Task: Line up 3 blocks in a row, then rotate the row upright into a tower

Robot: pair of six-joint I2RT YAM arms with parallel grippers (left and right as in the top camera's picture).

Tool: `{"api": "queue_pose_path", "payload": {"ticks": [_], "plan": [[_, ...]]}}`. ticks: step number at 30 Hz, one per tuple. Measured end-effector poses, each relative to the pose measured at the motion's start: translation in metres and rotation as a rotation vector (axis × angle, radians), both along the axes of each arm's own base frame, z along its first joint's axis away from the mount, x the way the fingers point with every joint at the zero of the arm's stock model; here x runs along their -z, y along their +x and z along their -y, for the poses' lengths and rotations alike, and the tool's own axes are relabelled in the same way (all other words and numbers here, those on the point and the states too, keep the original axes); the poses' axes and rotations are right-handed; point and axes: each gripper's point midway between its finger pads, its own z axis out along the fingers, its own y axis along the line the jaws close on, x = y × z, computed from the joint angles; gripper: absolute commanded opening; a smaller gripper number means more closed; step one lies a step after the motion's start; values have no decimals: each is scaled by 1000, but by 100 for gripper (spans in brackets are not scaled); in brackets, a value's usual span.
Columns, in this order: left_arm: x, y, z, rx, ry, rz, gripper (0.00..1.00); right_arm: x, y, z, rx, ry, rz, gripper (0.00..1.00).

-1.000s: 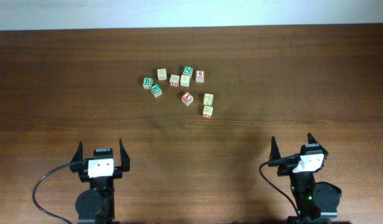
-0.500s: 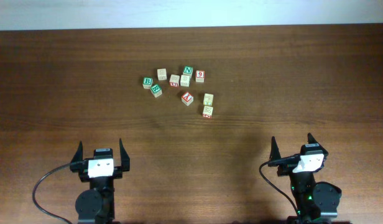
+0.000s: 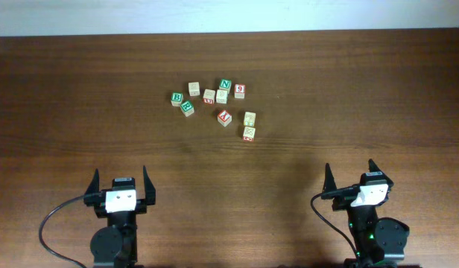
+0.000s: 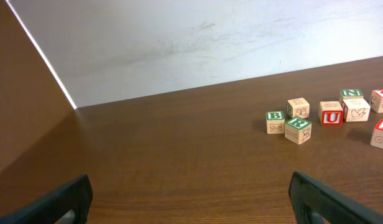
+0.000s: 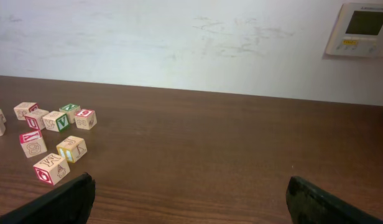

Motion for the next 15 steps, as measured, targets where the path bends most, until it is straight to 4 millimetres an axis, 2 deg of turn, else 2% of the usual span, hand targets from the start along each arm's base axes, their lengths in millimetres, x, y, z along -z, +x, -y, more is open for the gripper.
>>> {"api": "queue_pose_path", "payload": {"ticks": [12, 14, 15], "plan": [[-2, 0, 0, 0, 0, 8, 99, -1, -1, -8, -45, 6, 4, 98], [-2, 0, 0, 0, 0, 3, 99, -5, -1, -9, -52, 5, 9, 98], [-5, -1, 0, 0, 0, -2, 99, -13, -2, -10, -58, 4, 25, 98]]}}
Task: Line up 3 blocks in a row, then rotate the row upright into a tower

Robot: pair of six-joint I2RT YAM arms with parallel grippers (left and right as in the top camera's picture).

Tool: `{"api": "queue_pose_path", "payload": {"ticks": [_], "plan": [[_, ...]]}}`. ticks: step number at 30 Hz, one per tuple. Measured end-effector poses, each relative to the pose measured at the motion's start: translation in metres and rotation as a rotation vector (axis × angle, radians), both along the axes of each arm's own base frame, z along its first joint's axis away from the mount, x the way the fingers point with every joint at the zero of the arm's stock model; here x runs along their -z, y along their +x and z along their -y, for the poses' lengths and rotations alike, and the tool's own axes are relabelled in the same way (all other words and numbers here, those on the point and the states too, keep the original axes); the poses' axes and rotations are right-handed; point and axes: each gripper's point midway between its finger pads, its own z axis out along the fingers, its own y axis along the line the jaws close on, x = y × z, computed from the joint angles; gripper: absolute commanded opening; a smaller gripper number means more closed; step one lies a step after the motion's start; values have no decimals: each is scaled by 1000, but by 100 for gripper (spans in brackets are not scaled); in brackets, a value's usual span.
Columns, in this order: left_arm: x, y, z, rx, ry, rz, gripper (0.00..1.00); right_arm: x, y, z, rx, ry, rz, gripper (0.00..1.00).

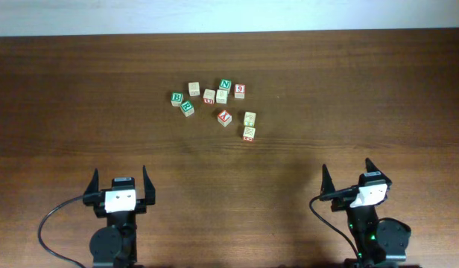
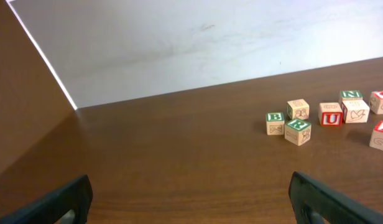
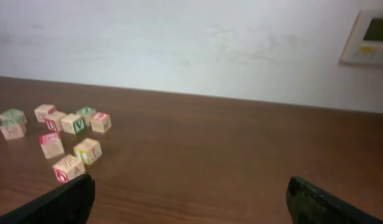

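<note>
Several lettered wooden blocks lie in a loose cluster at the table's far middle. Among them are a green B block [image 1: 176, 97], a green R block [image 1: 188, 108], a green N block [image 1: 226, 84], a red-edged block [image 1: 225, 117] and a yellow-edged block [image 1: 249, 118]. My left gripper [image 1: 120, 181] stands open at the near left, far from the blocks. In its wrist view the B block [image 2: 275, 122] is ahead to the right. My right gripper [image 1: 347, 176] is open at the near right. Its blurred wrist view shows the yellow-edged block [image 3: 87, 151] ahead to the left.
The brown wooden table [image 1: 363, 89] runs to a pale wall at the far edge [image 2: 179, 56]. A wall panel [image 3: 369, 38] shows at the right wrist view's upper right. Black cables trail from both arm bases at the near edge.
The right wrist view has gone blurred and the blocks sit further right and lower in it, so the right arm has shifted a little. Left arm and blocks are unchanged.
</note>
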Motion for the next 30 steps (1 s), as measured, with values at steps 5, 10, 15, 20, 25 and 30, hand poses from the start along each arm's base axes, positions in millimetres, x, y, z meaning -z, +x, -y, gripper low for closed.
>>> {"api": "queue_pose_path", "payload": {"ticks": [5, 10, 15, 20, 25, 30], "plan": [[-43, 5, 8, 46, -4, -18, 99, -64, -2, -12, -71, 21, 49, 98], [-93, 29, 25, 139, -17, -139, 99, -120, 22, -39, -245, 79, -65, 98], [-124, 86, 46, 249, -77, -382, 99, -133, 75, -62, -397, 202, -336, 98], [-121, 146, 67, 341, -174, -708, 99, -102, 128, -111, -542, 287, -662, 98], [-50, 179, 87, 417, -280, -959, 99, -34, 151, -193, -691, 264, -918, 98], [-17, 175, 96, 451, -340, -1071, 99, 15, 151, -223, -735, 247, -1021, 87]]}}
